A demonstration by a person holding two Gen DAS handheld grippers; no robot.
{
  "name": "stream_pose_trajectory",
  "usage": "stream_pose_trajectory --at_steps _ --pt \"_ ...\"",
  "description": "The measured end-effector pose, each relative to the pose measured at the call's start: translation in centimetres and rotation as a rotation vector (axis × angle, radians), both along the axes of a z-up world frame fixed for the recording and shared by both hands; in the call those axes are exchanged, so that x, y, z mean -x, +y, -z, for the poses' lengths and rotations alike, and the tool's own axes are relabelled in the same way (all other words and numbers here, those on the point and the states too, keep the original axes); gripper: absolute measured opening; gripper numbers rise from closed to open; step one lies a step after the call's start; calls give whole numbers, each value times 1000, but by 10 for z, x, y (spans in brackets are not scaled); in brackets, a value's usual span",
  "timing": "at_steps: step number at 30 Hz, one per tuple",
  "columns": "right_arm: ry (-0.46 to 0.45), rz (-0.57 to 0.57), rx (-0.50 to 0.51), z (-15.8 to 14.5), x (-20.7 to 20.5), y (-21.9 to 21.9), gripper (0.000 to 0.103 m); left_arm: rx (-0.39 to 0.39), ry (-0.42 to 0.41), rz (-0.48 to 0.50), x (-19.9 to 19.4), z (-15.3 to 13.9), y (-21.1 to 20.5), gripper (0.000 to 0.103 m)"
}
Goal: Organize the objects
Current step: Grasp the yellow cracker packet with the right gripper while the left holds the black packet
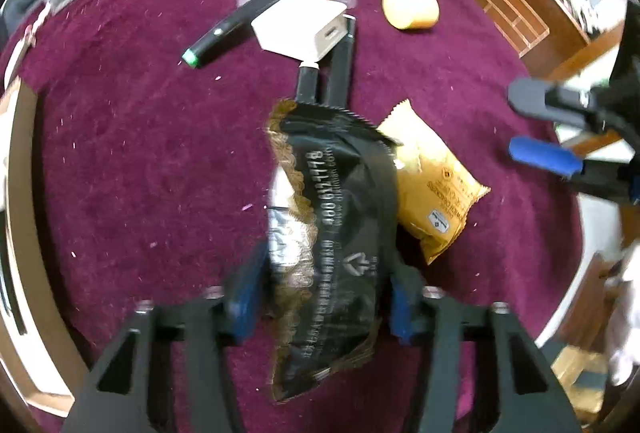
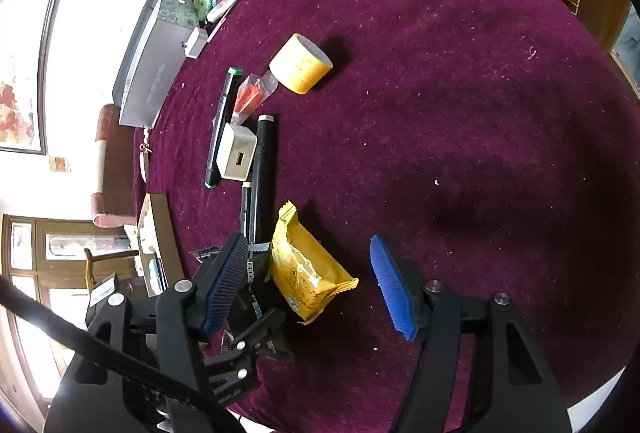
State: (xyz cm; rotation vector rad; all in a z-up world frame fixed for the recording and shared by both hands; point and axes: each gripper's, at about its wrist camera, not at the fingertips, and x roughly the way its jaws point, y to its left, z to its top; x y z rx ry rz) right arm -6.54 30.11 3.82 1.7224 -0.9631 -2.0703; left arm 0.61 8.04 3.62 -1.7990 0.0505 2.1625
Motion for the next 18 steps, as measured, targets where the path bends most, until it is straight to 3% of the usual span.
stream_pose_trajectory --at_steps 5,9,18 --pt "7 -60 1 1 0 -10 63 -70 51 -49 -5 -20 -25 44" --pt "43 -150 -53 -3 -2 -30 63 -77 61 -93 -11 -29 -45 44" --pt "164 -384 -353 -10 -11 -100 63 -65 65 -155 -10 -30 -74 44"
